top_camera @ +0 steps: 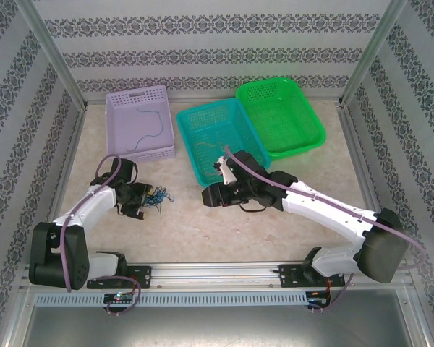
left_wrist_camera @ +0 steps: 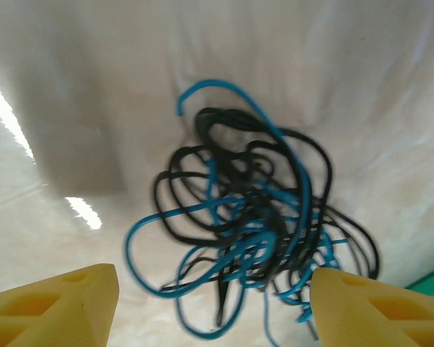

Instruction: Untangle the cables

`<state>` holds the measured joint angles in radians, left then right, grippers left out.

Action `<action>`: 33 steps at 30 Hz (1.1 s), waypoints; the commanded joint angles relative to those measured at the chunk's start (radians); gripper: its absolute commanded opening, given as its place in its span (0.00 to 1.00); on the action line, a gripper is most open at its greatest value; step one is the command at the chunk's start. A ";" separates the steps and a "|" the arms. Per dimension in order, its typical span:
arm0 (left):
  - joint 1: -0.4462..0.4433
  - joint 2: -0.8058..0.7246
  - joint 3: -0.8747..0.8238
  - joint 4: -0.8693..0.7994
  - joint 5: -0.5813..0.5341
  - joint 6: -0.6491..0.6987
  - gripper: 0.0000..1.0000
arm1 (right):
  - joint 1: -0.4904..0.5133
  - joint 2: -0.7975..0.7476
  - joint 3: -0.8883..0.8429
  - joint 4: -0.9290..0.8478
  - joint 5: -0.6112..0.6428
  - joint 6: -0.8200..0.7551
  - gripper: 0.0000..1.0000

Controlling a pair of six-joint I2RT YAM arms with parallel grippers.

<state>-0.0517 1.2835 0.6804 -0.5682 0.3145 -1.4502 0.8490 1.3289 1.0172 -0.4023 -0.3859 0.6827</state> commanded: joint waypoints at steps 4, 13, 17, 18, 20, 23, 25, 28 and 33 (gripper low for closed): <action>-0.007 0.012 -0.008 0.066 -0.026 -0.085 0.55 | 0.011 0.003 -0.014 0.042 0.028 0.028 0.48; -0.006 0.128 -0.061 0.186 -0.041 -0.033 0.20 | 0.012 0.020 -0.018 0.037 0.019 0.023 0.49; -0.031 0.129 0.003 0.174 -0.032 0.130 0.00 | 0.017 0.034 -0.017 0.027 0.041 -0.004 0.48; -0.044 0.122 0.027 0.138 -0.037 0.171 0.00 | 0.018 0.036 -0.016 0.015 0.061 -0.015 0.48; -0.079 0.101 0.077 0.041 -0.058 0.254 0.00 | 0.016 0.044 -0.014 -0.049 0.161 -0.028 0.48; -0.120 0.054 0.084 -0.042 -0.069 0.294 0.00 | -0.016 0.102 -0.004 -0.123 0.216 -0.036 0.40; -0.135 0.008 0.064 -0.052 -0.068 0.287 0.00 | -0.030 0.152 0.005 -0.153 0.231 -0.055 0.36; -0.159 -0.051 0.047 -0.052 -0.071 0.273 0.00 | -0.045 0.222 0.033 -0.179 0.261 -0.087 0.31; -0.195 -0.078 0.075 -0.044 -0.063 0.326 0.00 | -0.090 0.348 0.140 -0.148 0.284 -0.152 0.31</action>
<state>-0.2256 1.2167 0.7391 -0.5694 0.2653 -1.1835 0.7795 1.6367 1.0702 -0.5522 -0.1528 0.5919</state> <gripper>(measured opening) 0.054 0.309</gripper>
